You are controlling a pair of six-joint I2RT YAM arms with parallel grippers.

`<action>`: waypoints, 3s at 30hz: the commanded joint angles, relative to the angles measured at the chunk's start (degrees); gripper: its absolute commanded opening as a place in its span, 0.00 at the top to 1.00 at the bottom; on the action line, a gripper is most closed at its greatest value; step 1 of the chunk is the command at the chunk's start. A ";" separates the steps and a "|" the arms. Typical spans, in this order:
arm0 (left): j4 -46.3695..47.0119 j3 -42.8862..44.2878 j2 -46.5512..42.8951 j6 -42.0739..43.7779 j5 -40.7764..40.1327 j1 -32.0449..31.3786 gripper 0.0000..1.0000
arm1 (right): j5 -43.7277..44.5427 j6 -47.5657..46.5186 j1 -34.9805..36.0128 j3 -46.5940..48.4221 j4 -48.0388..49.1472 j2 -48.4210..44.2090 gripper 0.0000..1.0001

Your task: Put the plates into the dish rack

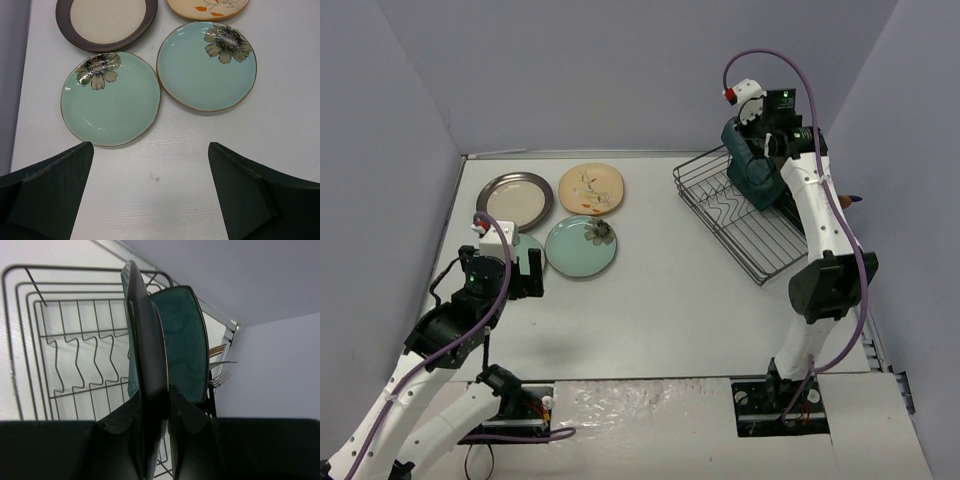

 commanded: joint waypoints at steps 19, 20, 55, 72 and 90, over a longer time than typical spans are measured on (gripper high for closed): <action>1.30 1.53 3.36 0.88 -2.62 2.74 0.03 | 4.29 -7.32 -2.15 3.12 8.27 3.18 1.00; 1.30 1.53 3.44 0.94 -2.64 2.75 0.03 | 4.36 -7.36 -2.20 3.07 8.30 2.65 1.00; 1.62 1.44 4.07 0.87 0.32 6.32 0.03 | -1.69 -7.01 -4.26 -5.46 14.62 3.19 1.00; 2.25 1.38 5.34 1.04 4.18 9.35 0.03 | -2.00 -7.37 -4.48 -4.23 11.29 8.81 1.00; 2.51 1.18 5.91 0.94 5.18 11.12 0.03 | 1.65 -6.20 -4.35 -2.01 10.69 12.93 0.77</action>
